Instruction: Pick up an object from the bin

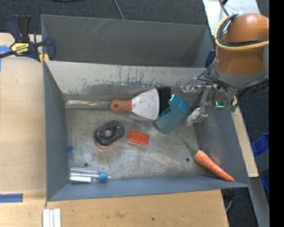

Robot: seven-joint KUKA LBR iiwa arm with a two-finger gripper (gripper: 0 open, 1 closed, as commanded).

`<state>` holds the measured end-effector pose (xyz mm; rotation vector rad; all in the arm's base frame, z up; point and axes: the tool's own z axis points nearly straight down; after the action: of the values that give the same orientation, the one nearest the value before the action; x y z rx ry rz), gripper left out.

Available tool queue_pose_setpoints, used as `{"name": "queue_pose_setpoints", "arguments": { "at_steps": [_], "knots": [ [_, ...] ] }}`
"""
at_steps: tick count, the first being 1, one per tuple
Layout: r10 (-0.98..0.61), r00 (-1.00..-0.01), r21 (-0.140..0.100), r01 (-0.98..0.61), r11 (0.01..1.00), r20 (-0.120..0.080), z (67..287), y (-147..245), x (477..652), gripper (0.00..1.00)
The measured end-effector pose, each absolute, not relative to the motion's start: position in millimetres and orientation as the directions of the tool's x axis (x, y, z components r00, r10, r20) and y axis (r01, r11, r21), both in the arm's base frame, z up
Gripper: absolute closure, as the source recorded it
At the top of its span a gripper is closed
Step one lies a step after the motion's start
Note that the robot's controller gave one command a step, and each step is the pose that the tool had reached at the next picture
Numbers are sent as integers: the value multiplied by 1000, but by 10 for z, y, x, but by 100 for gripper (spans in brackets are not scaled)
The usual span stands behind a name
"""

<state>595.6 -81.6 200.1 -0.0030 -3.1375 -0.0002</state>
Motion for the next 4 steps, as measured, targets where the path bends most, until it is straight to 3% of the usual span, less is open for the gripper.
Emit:
{"name": "queue_pose_setpoints", "arguments": {
  "at_steps": [1,2,3,4],
  "knots": [
    [0,-1000,-1,0,1000,-2,2042,-813,5964,0],
    [-7,-1000,-2,-7,1000,-11,1597,-680,5996,0],
    [78,-997,0,78,997,0,1212,-583,6062,0],
    [351,-936,2,351,936,-1,1131,-569,6073,0]
  ]
}}
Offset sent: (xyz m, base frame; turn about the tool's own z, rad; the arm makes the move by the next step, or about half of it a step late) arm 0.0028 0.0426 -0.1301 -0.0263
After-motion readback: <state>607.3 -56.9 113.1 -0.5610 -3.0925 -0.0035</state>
